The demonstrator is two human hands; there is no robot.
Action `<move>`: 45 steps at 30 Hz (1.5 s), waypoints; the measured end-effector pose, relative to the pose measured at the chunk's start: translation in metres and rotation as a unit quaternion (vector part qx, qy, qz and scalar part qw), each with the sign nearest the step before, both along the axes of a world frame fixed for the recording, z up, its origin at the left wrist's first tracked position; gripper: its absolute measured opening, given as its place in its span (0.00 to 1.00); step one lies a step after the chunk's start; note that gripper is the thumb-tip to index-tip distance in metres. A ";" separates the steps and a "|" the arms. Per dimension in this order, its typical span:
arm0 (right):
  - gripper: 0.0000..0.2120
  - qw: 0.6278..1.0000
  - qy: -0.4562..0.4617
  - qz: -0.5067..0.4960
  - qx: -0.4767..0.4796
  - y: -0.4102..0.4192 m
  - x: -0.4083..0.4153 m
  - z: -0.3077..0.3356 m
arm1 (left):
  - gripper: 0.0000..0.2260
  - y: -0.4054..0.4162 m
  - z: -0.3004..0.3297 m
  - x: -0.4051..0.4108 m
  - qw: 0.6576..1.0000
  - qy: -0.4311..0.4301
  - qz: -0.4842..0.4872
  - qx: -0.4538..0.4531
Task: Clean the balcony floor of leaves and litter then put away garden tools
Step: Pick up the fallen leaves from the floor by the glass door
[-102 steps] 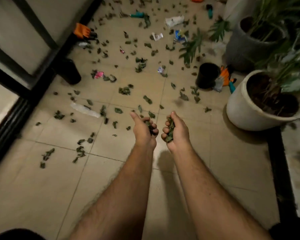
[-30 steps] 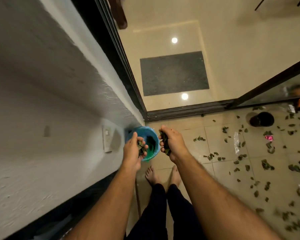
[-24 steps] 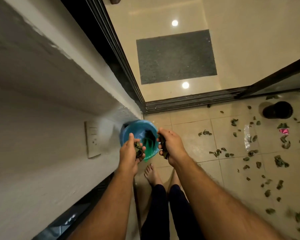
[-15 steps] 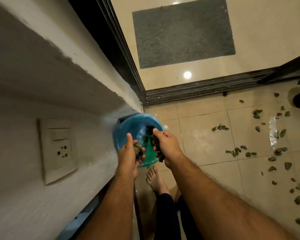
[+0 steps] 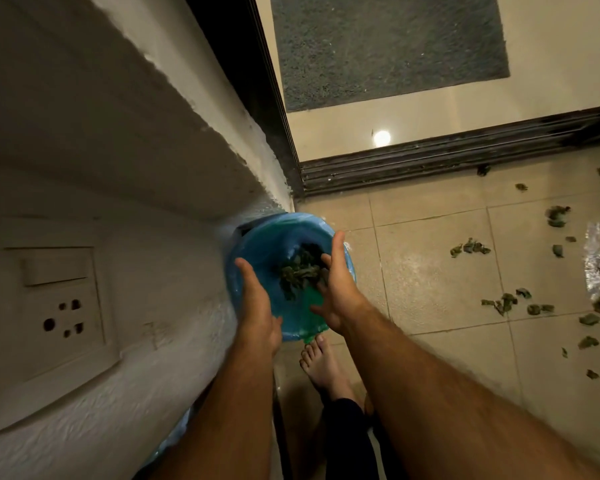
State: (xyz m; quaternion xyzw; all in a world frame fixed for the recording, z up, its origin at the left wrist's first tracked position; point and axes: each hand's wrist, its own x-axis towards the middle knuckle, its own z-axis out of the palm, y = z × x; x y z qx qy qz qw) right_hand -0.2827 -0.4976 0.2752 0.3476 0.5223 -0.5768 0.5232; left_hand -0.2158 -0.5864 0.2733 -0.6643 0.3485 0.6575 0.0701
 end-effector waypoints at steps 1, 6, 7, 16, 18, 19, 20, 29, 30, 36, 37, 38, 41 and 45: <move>0.43 1.000 0.002 -0.003 -0.014 0.002 -0.001 0.007 | 0.39 0.001 0.005 -0.001 1.000 0.000 -0.007 -0.003; 0.38 0.998 0.056 0.021 -0.019 0.023 -0.007 0.045 | 0.37 0.008 0.033 -0.007 0.998 0.011 -0.054 -0.026; 0.38 0.998 0.062 0.026 -0.009 0.030 -0.007 0.053 | 0.36 0.011 0.042 -0.010 0.997 0.012 -0.062 -0.032; 0.25 0.951 0.236 0.125 0.157 0.155 -0.011 0.164 | 0.24 0.096 0.169 -0.038 0.898 0.064 -0.407 -0.156; 0.23 0.938 0.255 0.124 0.199 0.202 -0.008 0.183 | 0.25 0.127 0.191 -0.043 0.847 0.091 -0.501 -0.154; 0.23 0.933 0.258 0.123 0.217 0.222 -0.006 0.190 | 0.24 0.140 0.198 -0.046 0.825 0.096 -0.535 -0.156; 0.22 0.929 0.258 0.113 0.239 0.247 -0.003 0.197 | 0.23 0.155 0.205 -0.051 0.800 0.102 -0.569 -0.161; 0.14 0.910 0.219 -0.033 0.349 0.428 0.037 0.205 | 0.15 0.309 0.218 -0.086 0.648 0.142 -0.732 -0.154; 0.14 0.912 0.215 -0.043 0.348 0.444 0.041 0.202 | 0.16 0.327 0.218 -0.088 0.638 0.142 -0.740 -0.160; 0.12 0.915 0.202 -0.080 0.339 0.527 0.063 0.201 | 0.15 0.432 0.228 -0.079 0.602 0.133 -0.773 -0.152; 0.12 0.916 0.198 -0.085 0.339 0.542 0.067 0.203 | 0.14 0.452 0.231 -0.077 0.591 0.130 -0.782 -0.151; 0.12 0.917 0.191 -0.092 0.337 0.557 0.071 0.205 | 0.14 0.472 0.233 -0.077 0.585 0.128 -0.786 -0.151; 0.12 0.917 0.171 -0.124 0.338 0.600 0.080 0.212 | 0.14 0.525 0.238 -0.076 0.566 0.130 -0.800 -0.150; 0.14 0.909 0.151 -0.153 0.358 0.656 0.085 0.206 | 0.15 0.587 0.233 -0.082 0.490 0.148 -0.845 -0.155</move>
